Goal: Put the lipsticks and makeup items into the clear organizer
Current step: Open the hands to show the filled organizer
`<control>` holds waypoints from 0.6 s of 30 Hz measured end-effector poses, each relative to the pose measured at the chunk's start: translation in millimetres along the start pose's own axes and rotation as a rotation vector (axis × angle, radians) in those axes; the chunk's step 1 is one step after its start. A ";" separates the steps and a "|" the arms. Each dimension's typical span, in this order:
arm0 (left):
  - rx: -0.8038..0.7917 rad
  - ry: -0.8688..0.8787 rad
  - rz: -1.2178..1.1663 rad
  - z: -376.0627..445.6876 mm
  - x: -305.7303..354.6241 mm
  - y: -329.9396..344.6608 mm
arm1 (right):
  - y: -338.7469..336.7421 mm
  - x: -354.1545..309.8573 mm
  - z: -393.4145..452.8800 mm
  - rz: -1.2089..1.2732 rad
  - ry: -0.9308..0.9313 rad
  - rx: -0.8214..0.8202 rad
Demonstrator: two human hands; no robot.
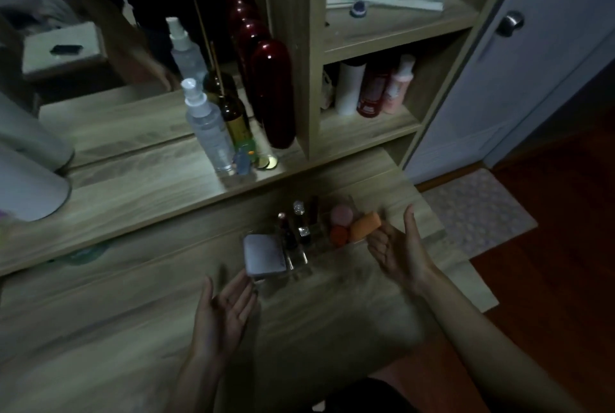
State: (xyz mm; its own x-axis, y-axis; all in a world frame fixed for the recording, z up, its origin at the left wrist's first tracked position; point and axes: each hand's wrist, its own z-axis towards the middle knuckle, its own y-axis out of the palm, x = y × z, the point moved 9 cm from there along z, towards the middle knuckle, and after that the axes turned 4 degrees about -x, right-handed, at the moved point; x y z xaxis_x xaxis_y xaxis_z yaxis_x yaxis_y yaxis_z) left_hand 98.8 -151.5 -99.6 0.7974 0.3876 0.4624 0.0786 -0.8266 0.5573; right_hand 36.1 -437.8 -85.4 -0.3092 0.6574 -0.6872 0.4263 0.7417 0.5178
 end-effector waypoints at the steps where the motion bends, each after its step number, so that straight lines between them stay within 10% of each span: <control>1: -0.004 -0.005 0.009 3.3 -5.3 7.3 | -7.6 -5.6 -1.8 0.005 -0.002 0.008; 18: -0.040 -0.013 0.063 33.7 -57.6 93.3 | -95.7 -65.5 -3.9 0.083 -0.063 0.107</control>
State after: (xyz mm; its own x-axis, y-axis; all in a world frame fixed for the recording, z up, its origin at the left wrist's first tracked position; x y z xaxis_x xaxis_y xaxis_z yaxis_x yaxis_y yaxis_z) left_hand 80.4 -264.7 -97.5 0.8076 0.3300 0.4888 0.0045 -0.8323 0.5544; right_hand 12.2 -551.4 -88.0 -0.2164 0.7038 -0.6766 0.5373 0.6645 0.5194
